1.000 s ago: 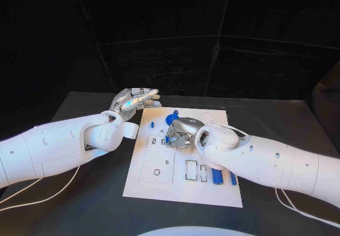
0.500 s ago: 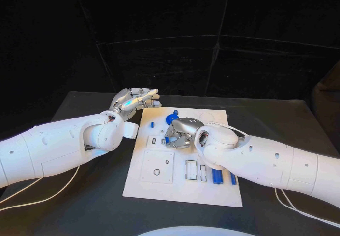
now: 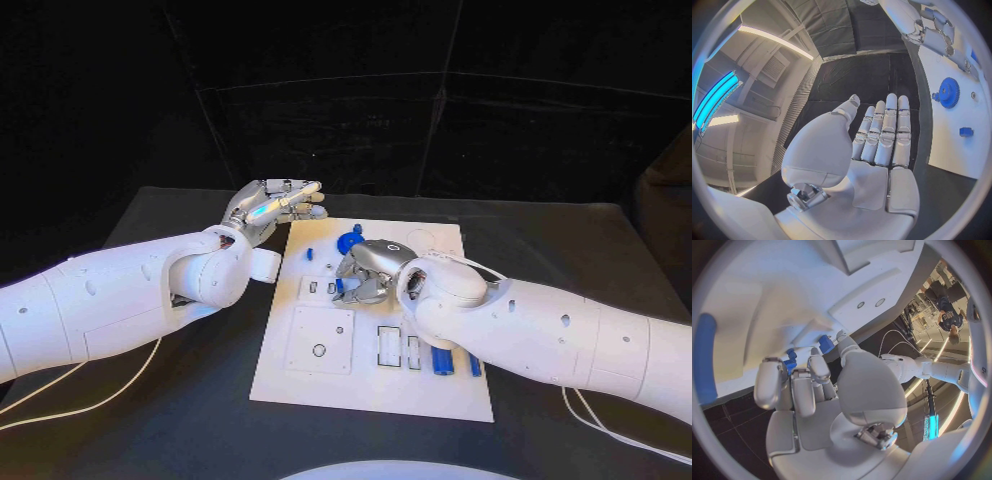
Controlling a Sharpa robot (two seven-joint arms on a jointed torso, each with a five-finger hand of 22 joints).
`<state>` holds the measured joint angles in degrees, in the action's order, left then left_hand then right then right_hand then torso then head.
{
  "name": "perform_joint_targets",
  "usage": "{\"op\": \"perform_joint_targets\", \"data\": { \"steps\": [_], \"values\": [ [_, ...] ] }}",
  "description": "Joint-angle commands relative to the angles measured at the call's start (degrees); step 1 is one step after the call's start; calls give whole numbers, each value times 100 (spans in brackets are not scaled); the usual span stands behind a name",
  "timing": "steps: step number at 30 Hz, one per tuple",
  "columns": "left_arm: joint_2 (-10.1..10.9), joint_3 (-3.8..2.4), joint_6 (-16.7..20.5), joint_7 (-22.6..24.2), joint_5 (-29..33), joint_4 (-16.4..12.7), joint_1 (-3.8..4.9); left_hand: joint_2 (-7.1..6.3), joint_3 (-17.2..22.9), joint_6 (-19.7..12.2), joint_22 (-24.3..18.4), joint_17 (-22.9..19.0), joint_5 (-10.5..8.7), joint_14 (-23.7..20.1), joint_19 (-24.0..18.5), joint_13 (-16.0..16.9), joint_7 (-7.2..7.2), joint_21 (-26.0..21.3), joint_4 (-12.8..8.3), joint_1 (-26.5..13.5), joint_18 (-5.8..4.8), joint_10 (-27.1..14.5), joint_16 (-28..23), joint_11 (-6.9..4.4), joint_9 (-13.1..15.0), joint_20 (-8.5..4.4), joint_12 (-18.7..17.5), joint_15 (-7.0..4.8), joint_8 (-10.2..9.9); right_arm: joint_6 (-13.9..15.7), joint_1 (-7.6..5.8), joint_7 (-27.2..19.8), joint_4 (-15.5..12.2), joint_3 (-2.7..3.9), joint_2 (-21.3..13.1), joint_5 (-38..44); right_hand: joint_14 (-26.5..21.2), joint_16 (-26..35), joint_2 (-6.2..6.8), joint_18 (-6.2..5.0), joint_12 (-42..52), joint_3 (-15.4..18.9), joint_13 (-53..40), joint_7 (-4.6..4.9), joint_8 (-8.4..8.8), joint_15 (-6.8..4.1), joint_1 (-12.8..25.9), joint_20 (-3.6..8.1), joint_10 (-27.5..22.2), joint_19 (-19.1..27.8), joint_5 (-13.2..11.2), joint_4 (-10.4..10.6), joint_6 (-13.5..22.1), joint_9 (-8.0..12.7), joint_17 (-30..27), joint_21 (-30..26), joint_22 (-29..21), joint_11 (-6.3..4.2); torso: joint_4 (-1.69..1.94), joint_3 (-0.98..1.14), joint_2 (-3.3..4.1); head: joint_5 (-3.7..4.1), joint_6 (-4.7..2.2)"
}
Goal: Assemble the parts on the task board
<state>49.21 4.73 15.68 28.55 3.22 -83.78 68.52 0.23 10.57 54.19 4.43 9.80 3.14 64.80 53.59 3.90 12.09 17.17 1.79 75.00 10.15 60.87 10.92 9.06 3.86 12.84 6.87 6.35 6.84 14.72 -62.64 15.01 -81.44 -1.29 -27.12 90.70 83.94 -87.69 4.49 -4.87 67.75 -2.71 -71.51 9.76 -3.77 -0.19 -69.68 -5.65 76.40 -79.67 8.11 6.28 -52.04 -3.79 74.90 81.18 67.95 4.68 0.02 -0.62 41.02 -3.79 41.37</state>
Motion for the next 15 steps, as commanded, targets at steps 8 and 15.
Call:
{"op": "perform_joint_targets", "data": {
  "steps": [8,15],
  "values": [
    [81,-6,-25,-687,-918,25,21,-54,-108,512,409,845,2,1936,1516,184,-314,920,96,-382,38,1176,1225,-453,49,-588,327,-596,95,1056,-120,-1698,-709,28,-720,-1256,449,103,-38,23,-128,314,166,38,-4,73,-227,-92,-148,111,227,104,195,-9,862,-108,-189,36,-11,-2,-24,-25,-36],
    [129,-8,-1144,-2793,-3148,48,206,29,-329,704,1063,5152,19,2184,1992,976,-542,1983,273,-617,28,1735,5560,-740,190,-923,1235,-829,234,702,-639,-2132,-1009,63,-1563,-2989,413,185,-164,-12,-175,386,244,10,-52,53,-418,-80,-188,206,306,58,109,-28,728,-203,-371,10,-24,36,-119,-50,11]
  ]
}}
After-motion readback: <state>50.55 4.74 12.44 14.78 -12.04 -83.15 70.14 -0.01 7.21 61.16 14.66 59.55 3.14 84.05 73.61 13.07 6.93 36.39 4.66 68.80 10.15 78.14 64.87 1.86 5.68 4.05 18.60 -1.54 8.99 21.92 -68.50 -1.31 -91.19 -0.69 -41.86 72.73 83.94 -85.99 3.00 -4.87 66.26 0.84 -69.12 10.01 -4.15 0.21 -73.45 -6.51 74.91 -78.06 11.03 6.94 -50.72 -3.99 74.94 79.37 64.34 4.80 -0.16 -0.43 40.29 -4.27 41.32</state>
